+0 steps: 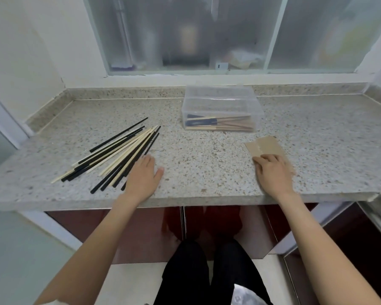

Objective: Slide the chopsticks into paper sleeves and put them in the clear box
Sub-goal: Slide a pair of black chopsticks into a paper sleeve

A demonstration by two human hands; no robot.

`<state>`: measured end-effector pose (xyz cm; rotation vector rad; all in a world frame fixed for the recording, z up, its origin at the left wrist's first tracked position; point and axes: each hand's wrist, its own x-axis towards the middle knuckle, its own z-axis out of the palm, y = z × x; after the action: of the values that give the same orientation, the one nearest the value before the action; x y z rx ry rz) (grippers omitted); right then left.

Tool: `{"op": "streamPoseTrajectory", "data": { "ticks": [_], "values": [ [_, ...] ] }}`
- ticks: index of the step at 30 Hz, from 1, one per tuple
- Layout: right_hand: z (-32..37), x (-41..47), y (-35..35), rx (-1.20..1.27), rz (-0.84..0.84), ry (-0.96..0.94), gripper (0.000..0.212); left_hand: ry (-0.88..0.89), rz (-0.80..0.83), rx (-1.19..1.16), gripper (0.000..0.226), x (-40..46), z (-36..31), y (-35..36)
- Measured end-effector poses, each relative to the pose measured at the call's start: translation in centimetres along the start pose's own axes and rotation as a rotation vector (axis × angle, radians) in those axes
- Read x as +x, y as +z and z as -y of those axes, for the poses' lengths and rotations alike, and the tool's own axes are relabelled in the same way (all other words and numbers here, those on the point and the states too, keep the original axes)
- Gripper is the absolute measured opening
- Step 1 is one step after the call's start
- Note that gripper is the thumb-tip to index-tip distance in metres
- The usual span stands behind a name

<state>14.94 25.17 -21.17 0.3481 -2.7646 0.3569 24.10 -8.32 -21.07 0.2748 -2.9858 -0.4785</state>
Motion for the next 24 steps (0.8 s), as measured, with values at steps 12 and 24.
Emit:
{"op": "streamPoseTrajectory", "data": {
  "ticks": [12, 24],
  "values": [
    [1.1, 0.3, -1.4, 0.048, 0.055, 0.065, 0.024, -0.138, -0.018, -0.173, 0.032, 1.2, -1.1, -3.4],
    [2.3, 2.0, -3.5, 0.248, 0.259, 0.364, 0.02, 0.282, -0.126, -0.381, 0.027, -2.0, -7.4, -4.8]
  ]
}}
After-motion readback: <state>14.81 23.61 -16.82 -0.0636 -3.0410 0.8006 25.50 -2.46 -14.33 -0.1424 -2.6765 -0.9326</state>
